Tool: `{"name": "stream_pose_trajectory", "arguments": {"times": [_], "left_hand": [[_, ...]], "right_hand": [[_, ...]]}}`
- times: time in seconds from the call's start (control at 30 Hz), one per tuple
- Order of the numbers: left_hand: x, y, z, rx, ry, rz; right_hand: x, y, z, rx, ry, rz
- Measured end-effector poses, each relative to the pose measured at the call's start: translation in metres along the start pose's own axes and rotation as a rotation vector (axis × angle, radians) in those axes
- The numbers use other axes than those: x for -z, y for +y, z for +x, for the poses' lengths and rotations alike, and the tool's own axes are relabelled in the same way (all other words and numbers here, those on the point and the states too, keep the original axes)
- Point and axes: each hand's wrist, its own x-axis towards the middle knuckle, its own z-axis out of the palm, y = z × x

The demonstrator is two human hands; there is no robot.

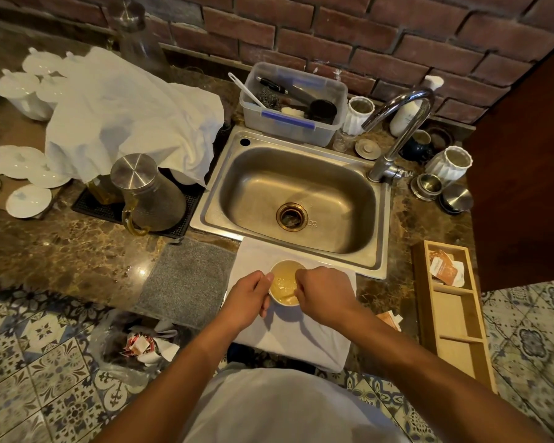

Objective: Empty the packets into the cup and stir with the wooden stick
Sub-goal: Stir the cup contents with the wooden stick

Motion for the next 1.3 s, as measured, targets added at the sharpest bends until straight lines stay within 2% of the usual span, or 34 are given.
{"name": "stream_pose_trajectory", "arguments": {"times": [0.23, 0.57, 0.67, 0.8, 0.9, 1.03, 1.23, 1.3], "left_hand": [[0.0, -0.001, 0.002, -0.004, 0.002, -0.002], [0.0, 0.002, -0.001, -0.005, -0.006, 0.002], [0.0, 0.001, 0.0, -0.006, -0.005, -0.008], [0.0, 0.002, 0.0, -0.002, -0.003, 0.002], [0.0, 0.001, 0.0, 0.002, -0.005, 0.009], [0.0, 0.002, -0.001, -0.01, 0.001, 0.008], [0.0, 0.0, 0.0, -0.019, 0.01, -0.007], [0.0, 0.0, 0.0, -0.016, 0.009, -0.005]], "right_hand": [[0.004, 0.002, 0.003, -0.036, 0.109, -0.033], [0.001, -0.001, -0.001, 0.019, -0.037, 0.047], [0.002, 0.001, 0.002, -0.076, 0.015, 0.118], [0.003, 0.0, 0.003, -0.121, 0.104, 0.037], [0.006, -0.006, 0.002, -0.088, 0.027, 0.0], [0.008, -0.006, 0.007, -0.108, -0.076, 0.117], [0.008, 0.003, 0.009, -0.144, 0.084, 0.107], [0.007, 0.004, 0.008, -0.103, 0.066, 0.103]]}}
